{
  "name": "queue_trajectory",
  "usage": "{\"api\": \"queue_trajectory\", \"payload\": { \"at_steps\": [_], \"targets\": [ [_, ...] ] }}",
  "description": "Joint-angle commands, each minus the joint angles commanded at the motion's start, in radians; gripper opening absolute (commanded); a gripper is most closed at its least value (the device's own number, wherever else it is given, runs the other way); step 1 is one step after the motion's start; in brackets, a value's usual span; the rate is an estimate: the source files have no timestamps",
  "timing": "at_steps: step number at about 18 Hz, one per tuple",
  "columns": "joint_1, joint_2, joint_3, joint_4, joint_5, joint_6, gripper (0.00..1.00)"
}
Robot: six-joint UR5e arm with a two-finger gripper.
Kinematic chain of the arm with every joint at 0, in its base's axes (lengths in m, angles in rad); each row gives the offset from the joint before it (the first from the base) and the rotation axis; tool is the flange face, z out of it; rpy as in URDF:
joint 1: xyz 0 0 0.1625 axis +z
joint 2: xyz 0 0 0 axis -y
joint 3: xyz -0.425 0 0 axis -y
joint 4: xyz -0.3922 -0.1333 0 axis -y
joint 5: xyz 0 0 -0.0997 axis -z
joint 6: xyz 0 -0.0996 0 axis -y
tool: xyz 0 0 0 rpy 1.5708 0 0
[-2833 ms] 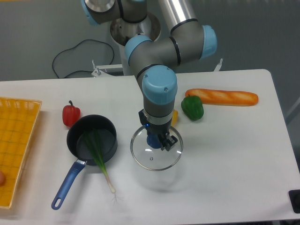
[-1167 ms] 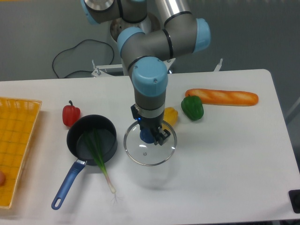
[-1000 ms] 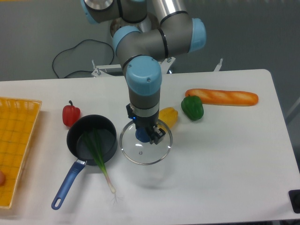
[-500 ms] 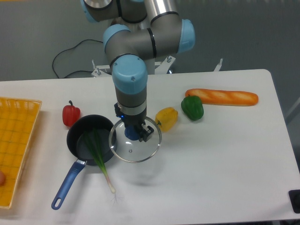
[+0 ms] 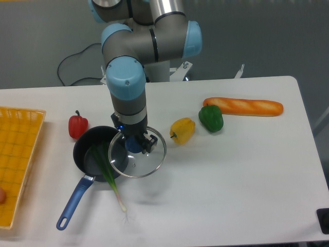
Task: Close the pot lid
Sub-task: 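Carry the glass lid over to the dark blue saucepan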
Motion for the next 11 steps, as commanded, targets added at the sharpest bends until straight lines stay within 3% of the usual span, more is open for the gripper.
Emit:
{"api": "queue_trajectory", "payload": {
  "at_steps": [11],
  "targets": [
    [-0.086,-0.008,-0.02,0.005,-0.002,-0.16,0.38]
  ]
}}
